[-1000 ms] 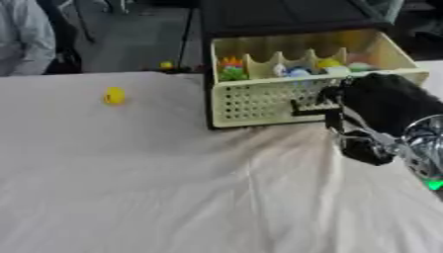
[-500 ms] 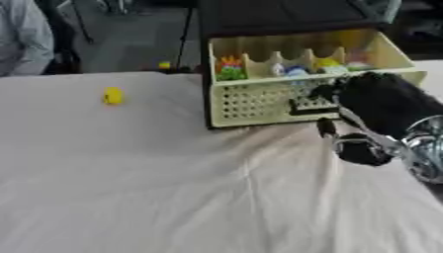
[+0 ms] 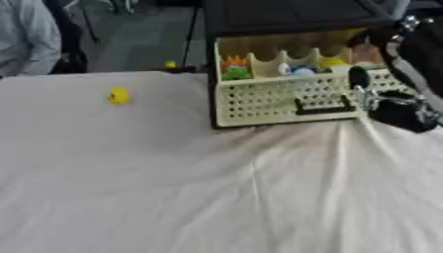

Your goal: Pick up objects from table and place into drawer.

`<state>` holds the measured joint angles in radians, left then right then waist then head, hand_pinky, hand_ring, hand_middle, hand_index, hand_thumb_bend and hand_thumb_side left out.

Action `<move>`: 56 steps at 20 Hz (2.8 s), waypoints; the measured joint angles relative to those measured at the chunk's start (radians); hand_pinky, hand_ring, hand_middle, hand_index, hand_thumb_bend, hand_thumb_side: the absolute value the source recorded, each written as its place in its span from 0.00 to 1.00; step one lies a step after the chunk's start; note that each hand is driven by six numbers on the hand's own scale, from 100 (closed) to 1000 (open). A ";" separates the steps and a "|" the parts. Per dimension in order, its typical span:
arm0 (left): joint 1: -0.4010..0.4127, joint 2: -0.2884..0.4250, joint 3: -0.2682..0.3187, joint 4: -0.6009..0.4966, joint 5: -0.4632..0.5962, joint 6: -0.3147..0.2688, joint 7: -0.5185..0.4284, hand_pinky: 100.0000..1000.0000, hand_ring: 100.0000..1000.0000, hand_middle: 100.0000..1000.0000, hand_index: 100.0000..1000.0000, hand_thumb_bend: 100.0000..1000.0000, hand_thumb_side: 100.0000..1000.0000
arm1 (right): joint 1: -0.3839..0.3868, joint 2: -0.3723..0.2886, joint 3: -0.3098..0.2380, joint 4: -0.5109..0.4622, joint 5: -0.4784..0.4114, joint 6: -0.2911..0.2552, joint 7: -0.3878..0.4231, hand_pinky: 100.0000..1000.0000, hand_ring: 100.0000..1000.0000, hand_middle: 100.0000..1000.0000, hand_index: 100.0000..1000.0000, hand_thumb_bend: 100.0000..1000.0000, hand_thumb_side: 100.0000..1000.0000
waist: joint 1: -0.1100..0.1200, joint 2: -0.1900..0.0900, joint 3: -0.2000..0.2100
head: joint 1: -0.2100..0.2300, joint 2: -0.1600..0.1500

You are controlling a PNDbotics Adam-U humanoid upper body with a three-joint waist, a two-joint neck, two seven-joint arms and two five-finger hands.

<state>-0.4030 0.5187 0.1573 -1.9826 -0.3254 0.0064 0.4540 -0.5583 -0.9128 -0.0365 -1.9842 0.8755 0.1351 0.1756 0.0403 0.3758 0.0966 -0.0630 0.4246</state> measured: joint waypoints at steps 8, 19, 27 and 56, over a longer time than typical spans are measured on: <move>0.005 0.000 0.000 0.000 0.002 0.005 0.009 0.35 0.39 0.66 0.90 0.00 1.00 | -0.057 0.003 -0.107 0.000 -0.235 -0.014 -0.301 0.00 0.04 0.23 0.59 0.00 0.54 | 0.008 0.001 -0.004 | 0.096 0.021; -0.040 0.100 -0.012 0.000 -0.014 0.059 -0.035 0.68 0.76 0.78 0.89 0.34 0.87 | -0.121 0.077 -0.092 0.000 -0.397 -0.164 -0.804 0.48 0.55 0.58 0.67 0.00 0.90 | 0.024 0.000 -0.004 | 0.095 0.061; -0.087 0.188 -0.049 0.000 0.001 0.144 -0.203 0.71 0.78 0.81 0.99 0.39 0.89 | -0.118 0.147 -0.071 0.000 -0.420 -0.296 -1.007 0.51 0.58 0.57 0.66 0.00 0.80 | 0.018 -0.013 -0.042 | 0.083 0.073; -0.492 0.337 -0.239 0.725 -0.324 0.047 -0.852 0.70 0.80 0.86 1.00 0.56 0.96 | -0.111 0.215 -0.034 0.000 -0.446 -0.335 -1.037 0.50 0.51 0.55 0.63 0.00 0.72 | 0.051 0.021 -0.162 | 0.240 0.066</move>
<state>-0.8950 0.8558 -0.0821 -1.2574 -0.6490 0.0535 -0.3976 -0.6694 -0.6982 -0.0706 -1.9843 0.4291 -0.2001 -0.8616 0.0913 0.3964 -0.0654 0.1768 0.4909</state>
